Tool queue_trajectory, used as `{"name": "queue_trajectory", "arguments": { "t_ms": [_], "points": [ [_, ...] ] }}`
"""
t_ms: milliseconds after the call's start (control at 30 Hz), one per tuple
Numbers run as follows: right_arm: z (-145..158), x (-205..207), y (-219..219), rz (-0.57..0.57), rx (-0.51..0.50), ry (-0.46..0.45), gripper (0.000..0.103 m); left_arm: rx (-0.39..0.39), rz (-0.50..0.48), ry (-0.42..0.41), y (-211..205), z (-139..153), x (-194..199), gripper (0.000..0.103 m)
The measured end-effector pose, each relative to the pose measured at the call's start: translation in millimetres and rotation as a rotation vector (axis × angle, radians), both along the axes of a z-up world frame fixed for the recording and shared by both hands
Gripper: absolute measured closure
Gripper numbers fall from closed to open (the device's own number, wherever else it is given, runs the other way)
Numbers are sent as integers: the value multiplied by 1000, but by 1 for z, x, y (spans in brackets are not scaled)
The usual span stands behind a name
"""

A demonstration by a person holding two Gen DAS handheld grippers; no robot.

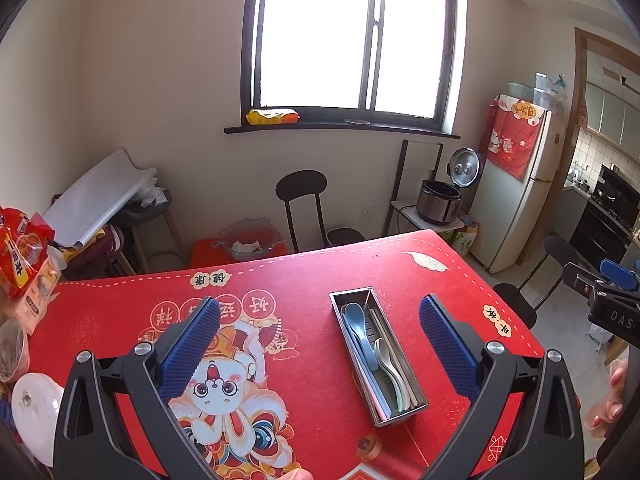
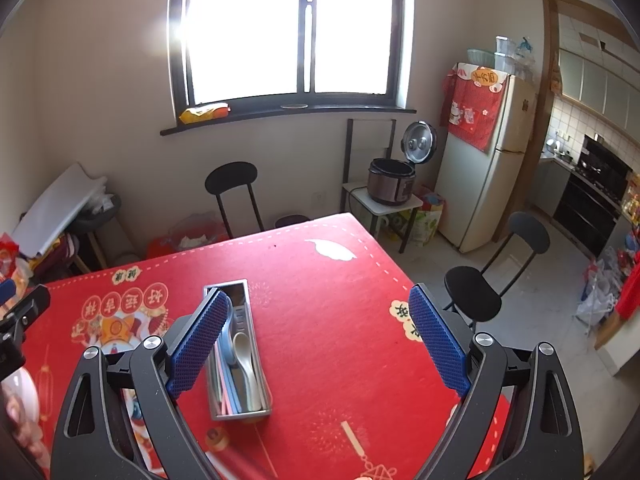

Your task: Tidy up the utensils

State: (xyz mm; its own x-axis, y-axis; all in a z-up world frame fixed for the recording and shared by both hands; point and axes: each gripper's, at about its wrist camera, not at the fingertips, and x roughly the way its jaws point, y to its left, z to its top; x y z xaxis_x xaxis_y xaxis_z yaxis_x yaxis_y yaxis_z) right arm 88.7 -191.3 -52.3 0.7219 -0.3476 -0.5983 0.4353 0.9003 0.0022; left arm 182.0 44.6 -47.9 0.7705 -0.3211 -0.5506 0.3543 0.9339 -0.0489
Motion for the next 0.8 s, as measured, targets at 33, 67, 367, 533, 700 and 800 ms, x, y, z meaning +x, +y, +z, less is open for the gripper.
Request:
{"name": "queue_trajectory", "arguments": {
  "t_ms": [33, 67, 367, 533, 700, 800],
  "points": [
    [-1, 1, 0, 1, 2, 2, 14, 0, 3, 1, 0, 0, 0, 6],
    [-1, 1, 0, 4, 4, 4, 14, -1, 5, 2, 1, 0, 1, 6],
    [-3, 6, 0, 28, 10, 6, 14, -1, 26, 8, 3, -2, -3, 6],
    [-2, 6, -1, 34, 8, 6, 14, -7, 35, -9, 4, 0, -8, 6],
    [-2, 5, -3, 31, 11, 5, 14, -7, 34, -16, 3, 1, -12, 6],
    [-1, 5, -3, 30, 11, 6, 14, -1, 32, -14, 2, 2, -13, 6]
  ]
}}
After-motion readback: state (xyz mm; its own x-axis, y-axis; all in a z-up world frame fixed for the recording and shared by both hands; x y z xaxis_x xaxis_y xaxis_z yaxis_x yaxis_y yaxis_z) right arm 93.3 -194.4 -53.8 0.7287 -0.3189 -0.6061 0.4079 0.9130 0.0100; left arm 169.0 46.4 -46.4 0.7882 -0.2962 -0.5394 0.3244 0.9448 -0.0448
